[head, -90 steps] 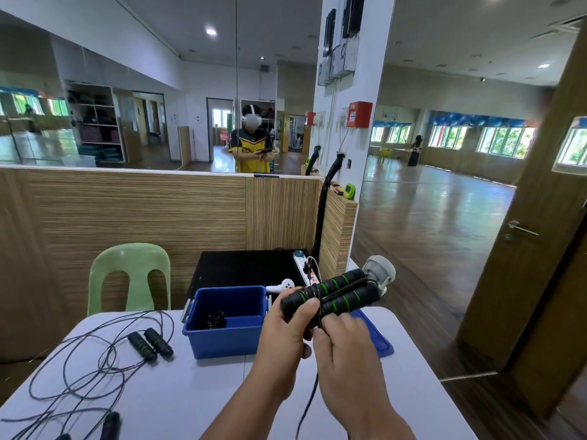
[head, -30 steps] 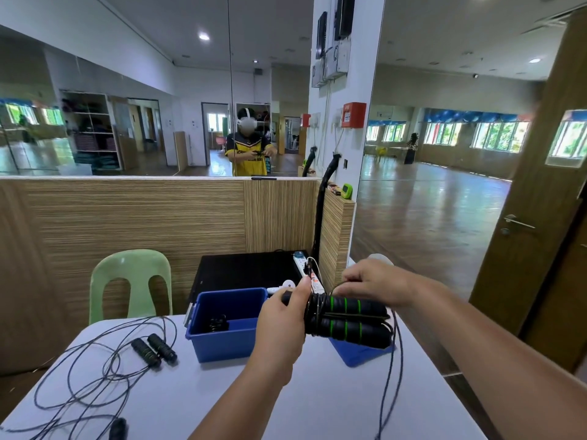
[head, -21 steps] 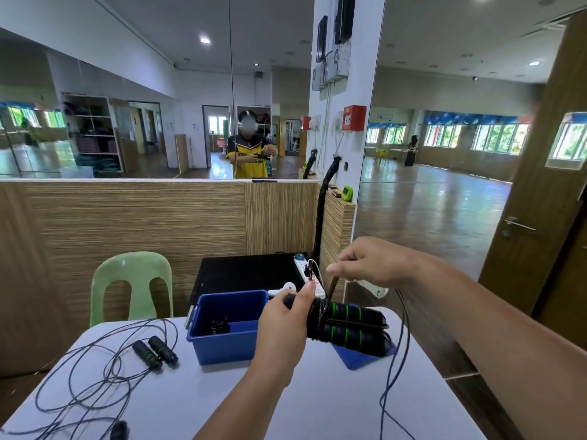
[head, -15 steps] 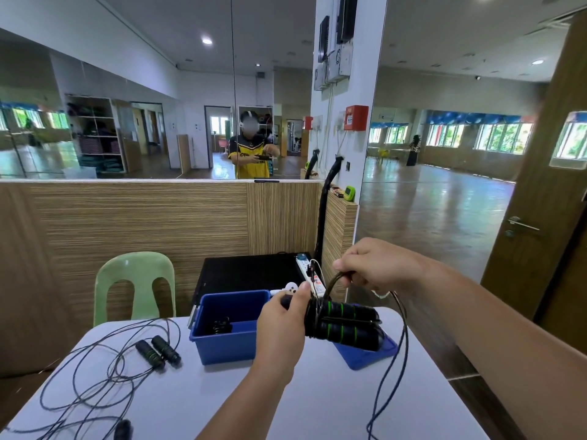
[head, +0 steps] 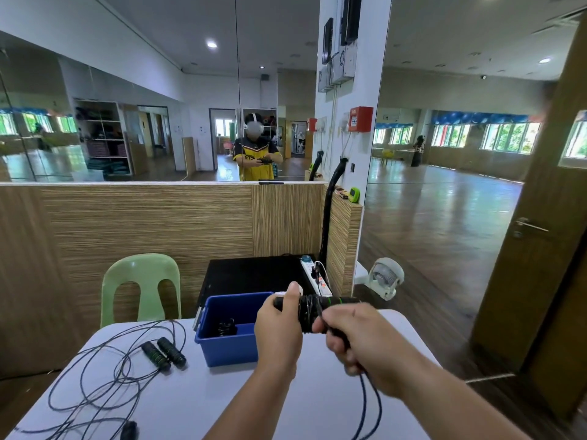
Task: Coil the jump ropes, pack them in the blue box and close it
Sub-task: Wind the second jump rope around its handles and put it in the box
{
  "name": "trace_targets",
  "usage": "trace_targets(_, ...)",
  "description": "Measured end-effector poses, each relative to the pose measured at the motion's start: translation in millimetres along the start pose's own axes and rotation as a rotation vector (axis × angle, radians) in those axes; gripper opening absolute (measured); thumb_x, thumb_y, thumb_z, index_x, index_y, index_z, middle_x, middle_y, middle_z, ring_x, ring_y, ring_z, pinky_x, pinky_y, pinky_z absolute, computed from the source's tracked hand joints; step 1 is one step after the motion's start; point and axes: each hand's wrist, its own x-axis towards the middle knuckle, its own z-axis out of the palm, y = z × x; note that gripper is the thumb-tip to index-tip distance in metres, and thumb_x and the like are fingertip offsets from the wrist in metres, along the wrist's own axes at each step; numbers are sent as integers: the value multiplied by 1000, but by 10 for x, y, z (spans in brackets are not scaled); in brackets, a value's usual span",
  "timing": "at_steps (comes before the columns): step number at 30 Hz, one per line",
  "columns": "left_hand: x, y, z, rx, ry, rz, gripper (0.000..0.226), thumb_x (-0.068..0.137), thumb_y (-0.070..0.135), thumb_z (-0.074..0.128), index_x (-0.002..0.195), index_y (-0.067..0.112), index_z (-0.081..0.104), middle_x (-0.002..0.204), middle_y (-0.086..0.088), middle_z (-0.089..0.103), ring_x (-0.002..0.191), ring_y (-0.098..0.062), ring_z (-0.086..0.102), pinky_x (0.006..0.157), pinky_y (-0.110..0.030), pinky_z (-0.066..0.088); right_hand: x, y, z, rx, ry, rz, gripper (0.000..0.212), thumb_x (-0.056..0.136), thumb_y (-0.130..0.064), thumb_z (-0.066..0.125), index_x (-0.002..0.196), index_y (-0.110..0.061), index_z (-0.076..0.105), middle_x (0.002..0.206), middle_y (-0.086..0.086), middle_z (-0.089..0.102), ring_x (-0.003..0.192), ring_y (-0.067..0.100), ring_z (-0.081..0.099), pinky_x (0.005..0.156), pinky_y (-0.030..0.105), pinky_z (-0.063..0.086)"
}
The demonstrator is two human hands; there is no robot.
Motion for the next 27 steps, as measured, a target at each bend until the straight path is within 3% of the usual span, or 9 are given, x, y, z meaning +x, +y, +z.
trace_targets(3, -37, 19, 15, -16, 12, -10, 44, 98, 47, 60, 72, 12, 59, 51, 10, 53, 58, -11, 48, 59, -32, 37, -64, 193, 148, 67, 33, -10, 32, 104, -17, 43, 88, -8, 68, 60, 3, 47, 46, 13, 31, 45, 23, 27)
trace_targets(8, -28, -16, 10, -20, 38, -21, 49, 98, 53, 58, 83, 7, 66, 76, -7, 70, 74, -23, 64, 68, -38, 49, -128, 509, 301, 114, 73, -3, 36, 108, -23, 45, 90, -7, 71, 60, 6, 49, 47, 15, 35, 46, 25, 31)
trace_targets(10, -23, -13, 19, -24, 23, -31, 51, 97, 55, 57, 83, 7, 66, 76, -8, 70, 75, -25, 63, 71, -41, 50, -125, 627, 312, 87, 93, -9, 36, 108, -24, 47, 87, -10, 72, 60, 5, 50, 48, 16, 37, 46, 26, 33)
trace_targets(13, -44, 9, 25, -51, -2, -66, 49, 96, 56, 58, 74, 13, 61, 62, 1, 58, 62, -19, 51, 63, -37, 43, -110, 741, 296, -15, 103, -53, 35, 108, -26, 47, 84, -16, 71, 62, 3, 54, 52, 15, 41, 48, 27, 36)
trace_targets(21, -173, 88, 35, -72, -55, -142, 49, 98, 53, 58, 67, 16, 48, 56, 0, 44, 48, -13, 37, 45, -28, 33, 45, 834, 39, -294, -6, -152, 31, 106, -26, 47, 86, -24, 69, 66, -2, 61, 58, 14, 51, 55, 29, 45)
trace_targets(24, -177, 103, 29, -71, -70, -146, 50, 98, 53, 59, 67, 17, 44, 56, 0, 40, 49, -14, 35, 42, -27, 31, 189, 814, -151, -415, -74, -153, 30, 106, -32, 48, 88, -27, 71, 67, -7, 58, 65, 12, 53, 62, 31, 50)
trace_targets(27, -185, 132, 7, -78, -86, -148, 44, 99, 48, 60, 71, 15, 53, 58, 0, 48, 54, -15, 40, 44, -27, 33, 333, 692, -354, -593, -156, -94, 25, 102, -43, 50, 91, -37, 71, 77, -10, 54, 74, 7, 54, 75, 28, 54)
